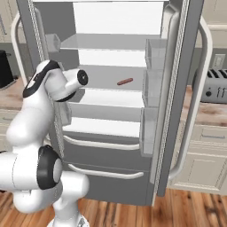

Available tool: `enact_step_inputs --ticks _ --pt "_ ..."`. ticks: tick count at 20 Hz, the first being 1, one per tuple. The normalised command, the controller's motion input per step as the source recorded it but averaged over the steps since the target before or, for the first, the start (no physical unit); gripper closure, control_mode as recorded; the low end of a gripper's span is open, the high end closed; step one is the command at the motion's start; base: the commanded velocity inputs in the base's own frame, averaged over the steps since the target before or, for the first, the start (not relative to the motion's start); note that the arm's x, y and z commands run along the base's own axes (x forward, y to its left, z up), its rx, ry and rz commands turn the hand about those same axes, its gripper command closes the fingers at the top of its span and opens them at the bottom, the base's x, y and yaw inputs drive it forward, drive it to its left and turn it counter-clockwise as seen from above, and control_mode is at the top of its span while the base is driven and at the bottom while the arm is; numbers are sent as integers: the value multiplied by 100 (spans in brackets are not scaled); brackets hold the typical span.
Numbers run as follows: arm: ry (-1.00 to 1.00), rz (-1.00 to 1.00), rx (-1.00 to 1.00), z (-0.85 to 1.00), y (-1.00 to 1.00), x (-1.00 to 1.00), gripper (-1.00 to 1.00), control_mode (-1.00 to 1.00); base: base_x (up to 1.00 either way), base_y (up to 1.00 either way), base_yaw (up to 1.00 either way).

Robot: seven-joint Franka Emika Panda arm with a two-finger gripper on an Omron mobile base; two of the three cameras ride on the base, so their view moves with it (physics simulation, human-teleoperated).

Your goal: Move the hot dog bun to the plate on the dining table and place the condiment next to that plate. Then navigate to the fridge and take the sausage and place it on the plate as well.

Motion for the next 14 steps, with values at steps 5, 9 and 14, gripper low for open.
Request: enact_step_inputs --ticks 5,9,14 --pt "0 3 0 0 90 -6 -100 -100 0 0 0" --pt "0 2 0 0 93 -8 -100 -100 0 0 0" --pt "0 1 0 -3 94 -6 -100 -100 0 0 0"
